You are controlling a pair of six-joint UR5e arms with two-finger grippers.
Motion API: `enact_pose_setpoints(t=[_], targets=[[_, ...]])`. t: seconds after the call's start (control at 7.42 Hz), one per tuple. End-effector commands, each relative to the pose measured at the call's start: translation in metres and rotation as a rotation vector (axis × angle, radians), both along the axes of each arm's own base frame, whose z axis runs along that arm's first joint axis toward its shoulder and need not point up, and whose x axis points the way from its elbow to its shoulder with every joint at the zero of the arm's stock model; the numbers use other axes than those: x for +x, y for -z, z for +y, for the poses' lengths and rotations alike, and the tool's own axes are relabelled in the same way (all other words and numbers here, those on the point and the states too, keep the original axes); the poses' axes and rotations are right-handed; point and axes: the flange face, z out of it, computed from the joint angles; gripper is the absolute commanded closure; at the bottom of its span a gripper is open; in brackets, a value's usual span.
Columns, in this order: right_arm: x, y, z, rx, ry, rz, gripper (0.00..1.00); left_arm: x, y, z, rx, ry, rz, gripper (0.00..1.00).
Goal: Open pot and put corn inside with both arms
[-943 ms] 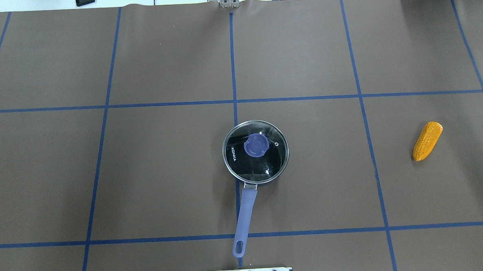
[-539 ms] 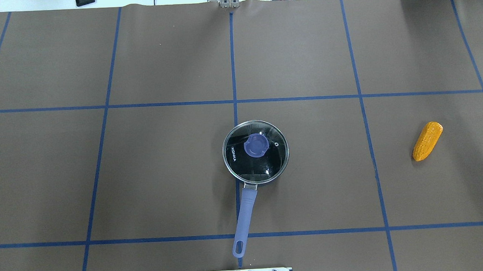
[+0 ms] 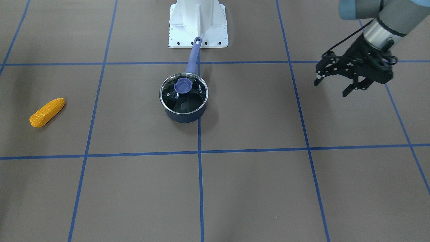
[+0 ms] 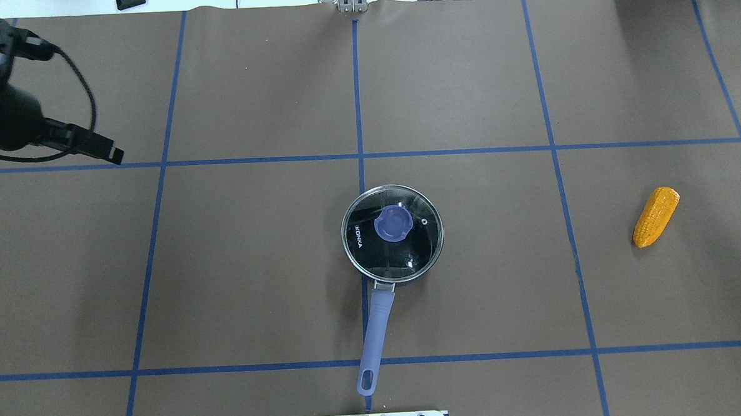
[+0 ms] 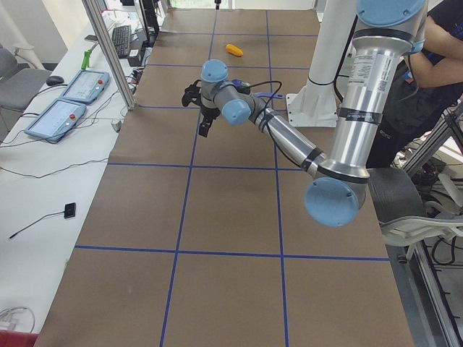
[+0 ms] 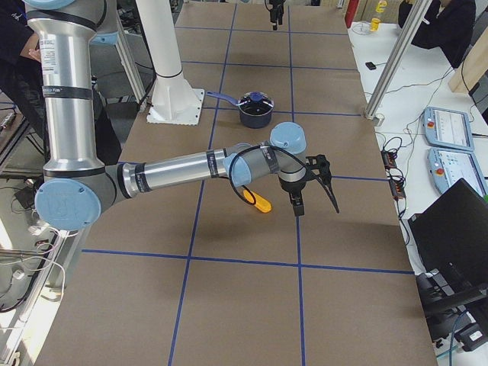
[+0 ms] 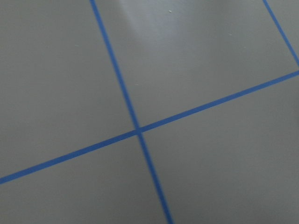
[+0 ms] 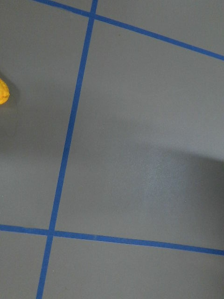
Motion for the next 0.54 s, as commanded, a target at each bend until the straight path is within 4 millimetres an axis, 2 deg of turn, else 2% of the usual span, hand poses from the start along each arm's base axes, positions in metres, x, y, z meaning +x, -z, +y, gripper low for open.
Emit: enact_pose_setpoints(t=[0.0, 0.13, 0.4], targets=[[0.000, -0.002, 0.001, -0.005, 0.000, 0.000, 0.00, 0.126, 0.111, 0.034, -0.071, -0.010, -0.103, 0.00], [0.000, -0.003, 0.001, -0.006, 0.000, 0.000, 0.00, 0.170, 0.135, 0.045, -0.122, -0.001, -0.090, 0.01], [0.000, -0.003, 0.000, -0.008, 0.000, 0.000, 0.00, 0.264, 0.204, 0.055, -0.130, 0.060, -0.101, 0.01]])
